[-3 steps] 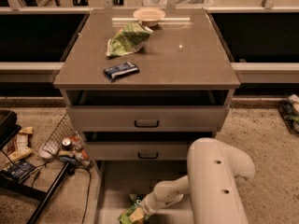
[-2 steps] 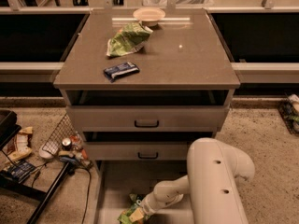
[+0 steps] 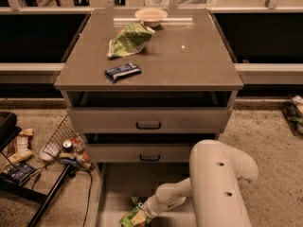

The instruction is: Pick green rice chip bag from bottom drawer and place on counter

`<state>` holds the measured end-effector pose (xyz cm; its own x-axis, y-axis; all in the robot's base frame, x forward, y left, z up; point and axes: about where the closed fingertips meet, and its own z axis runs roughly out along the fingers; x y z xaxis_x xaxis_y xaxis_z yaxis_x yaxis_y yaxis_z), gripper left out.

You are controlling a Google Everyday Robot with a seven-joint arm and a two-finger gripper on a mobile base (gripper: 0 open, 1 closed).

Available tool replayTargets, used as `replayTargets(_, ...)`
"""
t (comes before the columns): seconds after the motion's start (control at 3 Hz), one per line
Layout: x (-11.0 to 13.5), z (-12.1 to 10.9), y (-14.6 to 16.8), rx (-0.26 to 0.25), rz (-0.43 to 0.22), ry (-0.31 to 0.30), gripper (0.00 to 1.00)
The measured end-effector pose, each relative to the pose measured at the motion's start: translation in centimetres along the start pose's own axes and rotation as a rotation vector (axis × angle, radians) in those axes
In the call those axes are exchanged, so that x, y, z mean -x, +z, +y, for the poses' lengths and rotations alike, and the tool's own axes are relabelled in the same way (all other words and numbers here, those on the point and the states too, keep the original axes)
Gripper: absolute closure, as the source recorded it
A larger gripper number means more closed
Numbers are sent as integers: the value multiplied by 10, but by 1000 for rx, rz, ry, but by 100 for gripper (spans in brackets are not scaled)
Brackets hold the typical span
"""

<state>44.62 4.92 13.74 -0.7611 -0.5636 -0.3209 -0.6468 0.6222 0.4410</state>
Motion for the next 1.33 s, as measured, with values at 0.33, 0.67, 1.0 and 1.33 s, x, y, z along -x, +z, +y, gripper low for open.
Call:
replayTargets(0.33,0,0,0,0,0,0,100)
replayTargets(0.67,0,0,0,0,0,0,100)
replayTargets(1.0,0,0,0,0,0,0,100)
replayTargets(1.33,0,0,0,0,0,0,100)
